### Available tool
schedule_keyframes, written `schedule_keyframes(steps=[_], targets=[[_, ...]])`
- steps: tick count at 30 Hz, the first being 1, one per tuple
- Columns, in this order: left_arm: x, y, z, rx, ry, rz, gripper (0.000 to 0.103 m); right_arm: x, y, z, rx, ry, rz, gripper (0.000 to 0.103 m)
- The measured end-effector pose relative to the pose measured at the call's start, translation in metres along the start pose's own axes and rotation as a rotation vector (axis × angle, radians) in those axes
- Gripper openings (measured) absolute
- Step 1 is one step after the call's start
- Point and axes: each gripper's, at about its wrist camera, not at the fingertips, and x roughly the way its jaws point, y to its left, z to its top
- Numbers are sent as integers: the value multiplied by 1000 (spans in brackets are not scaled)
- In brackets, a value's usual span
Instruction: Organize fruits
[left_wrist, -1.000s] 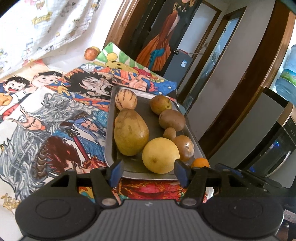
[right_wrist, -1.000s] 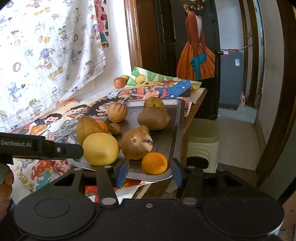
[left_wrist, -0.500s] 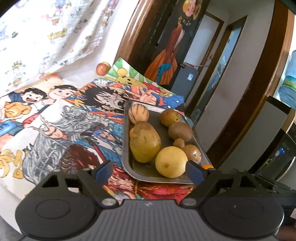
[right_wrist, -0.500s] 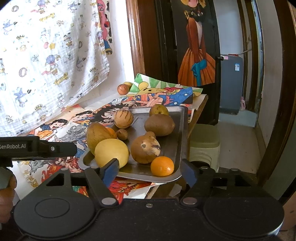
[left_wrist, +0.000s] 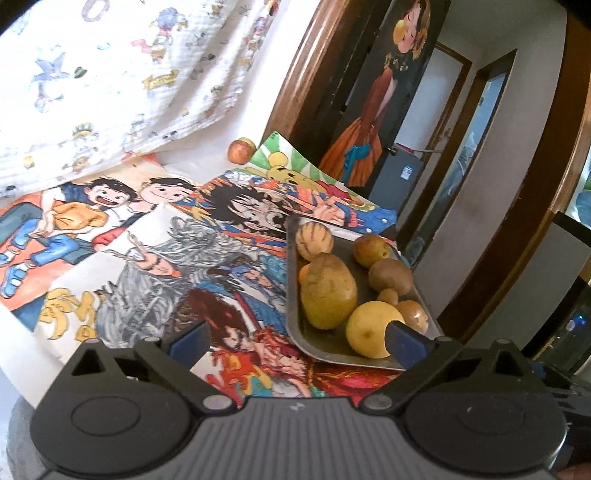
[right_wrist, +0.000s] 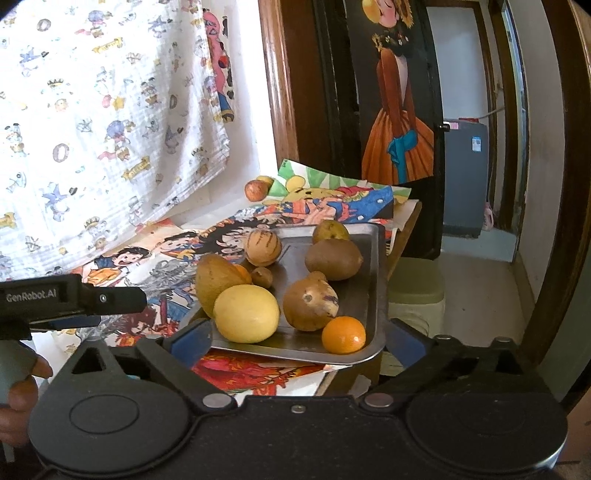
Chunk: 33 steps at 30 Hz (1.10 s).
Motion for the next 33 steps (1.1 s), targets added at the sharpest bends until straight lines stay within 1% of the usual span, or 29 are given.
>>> schedule_keyframes(steps=[5,11,16,25,33], targets=[[-11,8,-4,-3,-13,43,103,-6,8,-2,0,-4,6,102],[-33,18,-9,29,-59,83,103,-16,19,-6,36,-18,15,102],[-48,28,-12,44,-81,108,103,-24,33,-13,27,-31,21,102],[-67,40,-25,78,-98,119,103,-30,52,-23,-3,-29,22,102],[-72,46,-34,89,-85,123,103,-30,62,-28,-25,-16,22,102]])
